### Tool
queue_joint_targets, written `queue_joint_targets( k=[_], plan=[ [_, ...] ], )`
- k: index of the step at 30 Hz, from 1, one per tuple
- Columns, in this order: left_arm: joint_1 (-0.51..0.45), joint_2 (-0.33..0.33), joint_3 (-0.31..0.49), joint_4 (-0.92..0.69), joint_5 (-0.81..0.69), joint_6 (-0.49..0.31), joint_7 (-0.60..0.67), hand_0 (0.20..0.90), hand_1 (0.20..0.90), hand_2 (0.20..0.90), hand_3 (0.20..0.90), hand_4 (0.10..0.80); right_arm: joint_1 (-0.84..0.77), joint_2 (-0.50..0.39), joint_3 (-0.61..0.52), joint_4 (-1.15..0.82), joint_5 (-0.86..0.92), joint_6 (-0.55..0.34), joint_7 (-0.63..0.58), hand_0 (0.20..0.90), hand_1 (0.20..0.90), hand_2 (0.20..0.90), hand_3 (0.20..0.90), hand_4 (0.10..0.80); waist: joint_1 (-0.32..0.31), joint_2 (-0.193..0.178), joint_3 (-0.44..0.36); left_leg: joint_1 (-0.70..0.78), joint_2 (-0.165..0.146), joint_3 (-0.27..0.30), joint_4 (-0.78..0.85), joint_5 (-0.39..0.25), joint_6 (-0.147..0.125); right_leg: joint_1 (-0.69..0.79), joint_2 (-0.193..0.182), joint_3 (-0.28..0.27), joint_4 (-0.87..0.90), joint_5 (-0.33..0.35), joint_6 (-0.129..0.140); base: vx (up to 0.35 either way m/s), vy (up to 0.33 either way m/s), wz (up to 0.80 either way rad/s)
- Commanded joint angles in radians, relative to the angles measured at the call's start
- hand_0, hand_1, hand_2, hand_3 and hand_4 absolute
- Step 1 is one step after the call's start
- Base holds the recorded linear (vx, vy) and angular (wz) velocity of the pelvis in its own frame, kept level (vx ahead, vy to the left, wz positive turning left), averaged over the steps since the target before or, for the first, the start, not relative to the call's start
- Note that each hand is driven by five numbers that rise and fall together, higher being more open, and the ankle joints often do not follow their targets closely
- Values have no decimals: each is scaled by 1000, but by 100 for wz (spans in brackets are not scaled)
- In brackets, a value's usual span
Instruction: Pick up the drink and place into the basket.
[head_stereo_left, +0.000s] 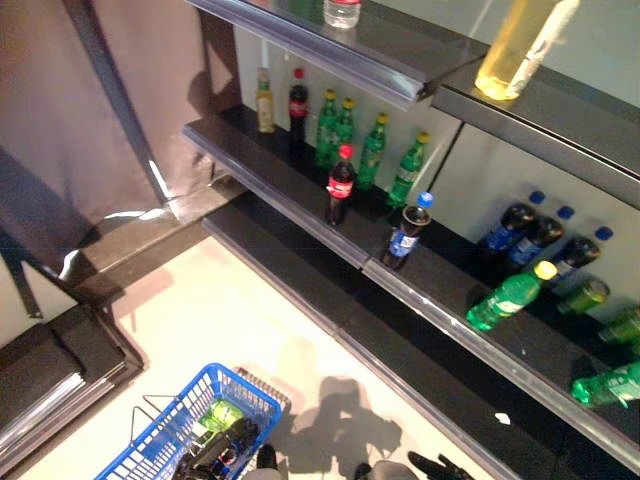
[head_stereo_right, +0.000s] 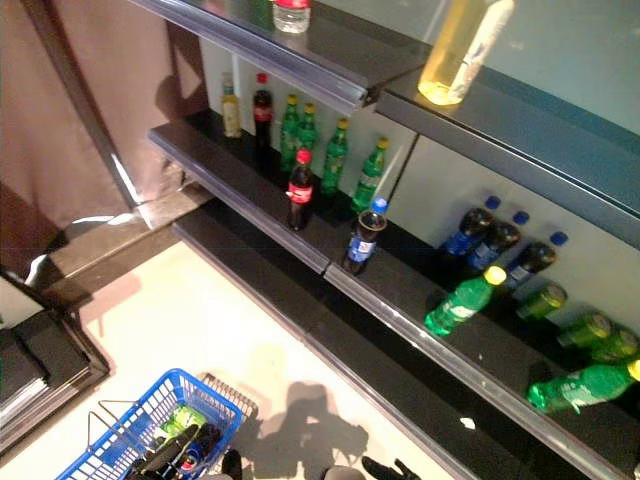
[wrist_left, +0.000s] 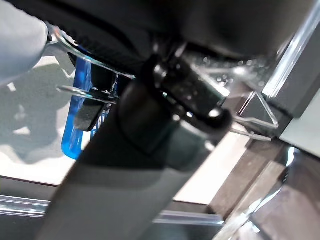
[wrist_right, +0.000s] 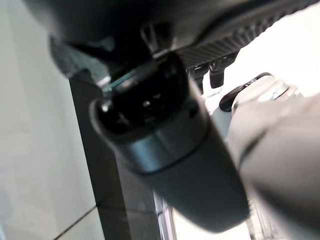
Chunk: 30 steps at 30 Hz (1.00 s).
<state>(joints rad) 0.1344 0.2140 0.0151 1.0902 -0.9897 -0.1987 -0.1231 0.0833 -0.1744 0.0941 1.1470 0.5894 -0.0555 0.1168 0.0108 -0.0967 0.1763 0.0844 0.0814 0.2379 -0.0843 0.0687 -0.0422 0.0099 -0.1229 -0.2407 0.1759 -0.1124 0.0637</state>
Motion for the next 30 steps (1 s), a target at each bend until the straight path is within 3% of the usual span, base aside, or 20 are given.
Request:
queue_joint_targets(
  k=[1, 4, 7, 9, 11, 13, 16, 17, 20, 21, 23, 27, 30],
  plan=[
    [-48, 16, 28, -127, 65, -112, -91, 300, 300, 300, 200, 100, -9, -52, 10, -19, -28, -37, 24, 900, 900, 900, 900, 800, 13, 17, -46, -82, -56, -20, 237, -136, 17, 2, 24, 18, -39, 84, 5, 83, -71, -9],
    [-37, -9, 28, -94, 71, -127, -93, 300, 300, 300, 200, 100, -28, -62, 27, -37, -51, -37, 23, 900, 900, 900, 900, 800, 22, 3, -44, -126, -55, -27, 357, -105, -11, 30, 26, 11, -86, 97, -16, 59, -76, -9],
    [-25, -26, 26, -82, 55, -138, -92, 300, 300, 300, 200, 100, -36, -79, 60, -92, -76, -10, 22, 900, 900, 900, 900, 800, 38, -9, -29, -220, -64, -76, 539, -23, -43, 50, 28, 24, -128, 115, -38, 20, -72, -22],
    [-11, -30, 37, -85, 38, -129, -94, 300, 300, 300, 200, 100, -36, -90, 87, -131, -92, 0, 18, 900, 900, 900, 900, 800, 54, -6, -17, -275, -75, -136, 589, 1, -45, 51, 30, 36, -130, 122, -40, 63, 13, -32],
    [-8, -31, 36, -87, 24, -122, -93, 300, 300, 300, 200, 100, -44, -95, 106, -143, -92, 7, 5, 900, 900, 900, 900, 800, 66, -1, -9, -271, -64, -166, 521, 8, -38, 51, 40, 67, -129, 119, -33, 128, 125, -40],
    [-1, -36, 27, -78, 32, -135, -119, 300, 300, 300, 200, 100, -71, -104, 118, -126, -80, -6, 17, 900, 900, 900, 900, 800, 81, 24, -5, -252, 41, -204, 235, 54, -43, 60, 63, 116, -132, 99, -15, 233, 250, -43],
    [15, -45, 29, -82, 39, -141, -121, 300, 300, 300, 200, 100, -60, -104, 123, -132, -84, -35, 26, 900, 900, 900, 900, 800, 108, 40, 11, -254, 122, -285, 71, 161, -81, 90, 70, 161, -130, 75, -3, 245, 238, -14],
    [19, -47, 35, -82, 49, -142, -130, 300, 300, 300, 200, 100, -52, -103, 121, -139, -83, -43, 26, 900, 900, 900, 900, 800, 111, 42, 18, -265, 134, -288, 75, 169, -87, 97, 63, 165, -122, 63, 1, 168, 246, 13],
    [5, -45, 34, -87, 82, -129, -133, 300, 300, 300, 200, 100, -53, -102, 124, -144, -90, -64, 21, 900, 900, 900, 900, 800, 108, 45, 21, -267, 130, -271, 93, 129, -83, 96, 25, 152, -105, 53, 18, 90, 242, -14],
    [-18, -31, 15, -90, 80, -112, -117, 300, 300, 300, 200, 100, -55, -95, 124, -147, -105, -83, 0, 900, 900, 900, 900, 800, 94, 51, 24, -260, 125, -234, 116, 97, -83, 87, -15, 128, -76, 47, 39, 152, 321, -80],
    [-30, -16, 10, -97, 65, -97, -112, 300, 300, 300, 200, 100, -41, -91, 119, -176, -107, -80, -23, 900, 900, 900, 900, 800, 87, 47, 26, -267, 101, -227, 161, 60, -76, 86, -46, 125, -59, 50, 57, 147, 239, -74],
    [-8, 20, 18, -173, 9, -91, -109, 300, 300, 300, 200, 100, 6, -89, 136, -362, -183, -98, -7, 900, 900, 900, 900, 800, 86, 40, 34, -246, 69, -195, 213, 1, -65, 63, -160, 90, -80, 120, 120, 51, 110, -17],
    [-27, 41, 19, -196, 4, -80, -101, 300, 300, 300, 200, 100, -12, -111, 192, -487, -228, -89, -8, 900, 900, 900, 900, 800, 95, 36, 47, -256, 74, -190, 221, -1, -69, 54, -184, 82, -109, 144, 137, -99, -35, -29]
  ],
)
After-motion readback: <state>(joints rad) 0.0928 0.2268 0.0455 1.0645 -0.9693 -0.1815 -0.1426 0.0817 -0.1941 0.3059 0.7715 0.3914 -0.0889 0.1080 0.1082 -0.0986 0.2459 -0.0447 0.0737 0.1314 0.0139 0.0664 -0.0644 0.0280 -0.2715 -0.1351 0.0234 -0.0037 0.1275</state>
